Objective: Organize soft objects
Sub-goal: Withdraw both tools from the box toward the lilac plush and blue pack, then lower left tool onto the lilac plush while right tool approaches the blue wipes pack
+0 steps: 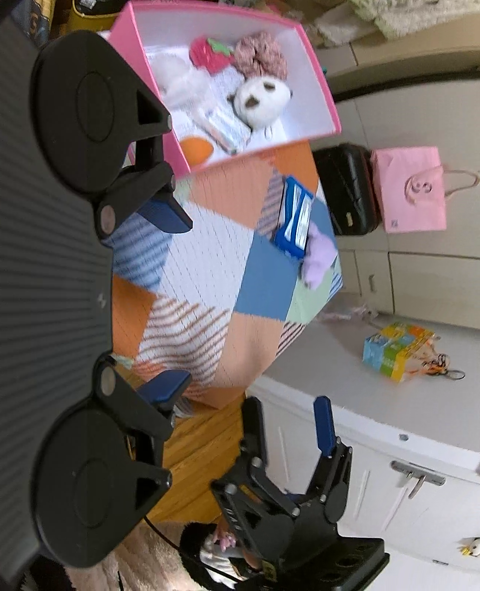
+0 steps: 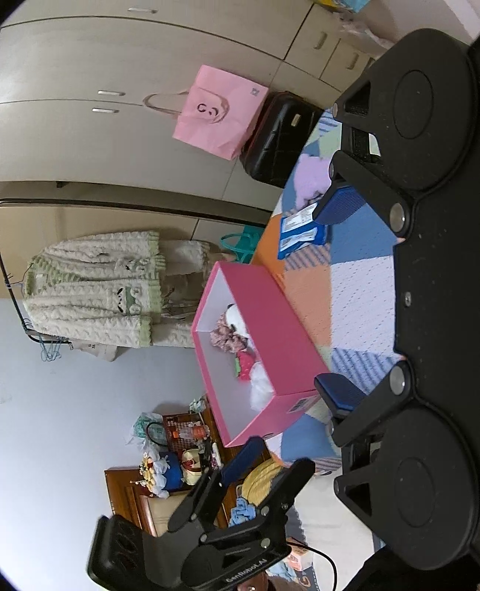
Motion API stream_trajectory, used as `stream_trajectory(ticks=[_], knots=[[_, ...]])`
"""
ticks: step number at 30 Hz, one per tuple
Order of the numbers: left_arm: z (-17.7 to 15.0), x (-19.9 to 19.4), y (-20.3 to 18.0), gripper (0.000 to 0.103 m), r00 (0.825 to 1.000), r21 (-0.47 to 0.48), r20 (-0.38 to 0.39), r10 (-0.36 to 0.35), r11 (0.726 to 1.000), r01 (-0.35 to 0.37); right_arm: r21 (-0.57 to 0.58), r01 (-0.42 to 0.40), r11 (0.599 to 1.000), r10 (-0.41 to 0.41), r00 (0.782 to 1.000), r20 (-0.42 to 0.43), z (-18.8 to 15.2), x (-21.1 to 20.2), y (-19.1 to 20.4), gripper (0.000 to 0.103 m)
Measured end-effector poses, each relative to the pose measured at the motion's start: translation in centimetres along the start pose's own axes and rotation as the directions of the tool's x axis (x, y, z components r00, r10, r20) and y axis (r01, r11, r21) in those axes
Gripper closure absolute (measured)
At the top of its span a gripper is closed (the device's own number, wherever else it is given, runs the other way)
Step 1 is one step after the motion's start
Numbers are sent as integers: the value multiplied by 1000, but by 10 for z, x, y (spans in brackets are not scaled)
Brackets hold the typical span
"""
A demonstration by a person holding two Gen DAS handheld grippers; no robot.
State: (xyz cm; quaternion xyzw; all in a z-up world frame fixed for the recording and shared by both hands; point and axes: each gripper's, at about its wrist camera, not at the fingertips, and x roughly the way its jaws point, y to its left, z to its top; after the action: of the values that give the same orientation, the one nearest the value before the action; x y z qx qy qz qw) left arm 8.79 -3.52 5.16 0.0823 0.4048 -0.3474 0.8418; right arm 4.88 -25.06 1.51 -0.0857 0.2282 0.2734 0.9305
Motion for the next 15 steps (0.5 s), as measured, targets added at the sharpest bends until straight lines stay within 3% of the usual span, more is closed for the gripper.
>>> stream_trajectory(ticks=[8, 12, 15], knots=[[29, 42, -12, 22, 998, -25, -51, -48, 999, 47, 13, -1, 1000, 1, 1000, -16, -27, 17, -27, 12], [46, 54, -16, 22, 997, -34, -22, -70, 997, 70, 53, -2, 999, 3, 1000, -16, -34, 27, -48, 12], [61, 68, -17, 16, 997, -51, 10, -83, 995, 83, 77, 15, 997, -16, 1000, 3, -40, 37, -63, 12]])
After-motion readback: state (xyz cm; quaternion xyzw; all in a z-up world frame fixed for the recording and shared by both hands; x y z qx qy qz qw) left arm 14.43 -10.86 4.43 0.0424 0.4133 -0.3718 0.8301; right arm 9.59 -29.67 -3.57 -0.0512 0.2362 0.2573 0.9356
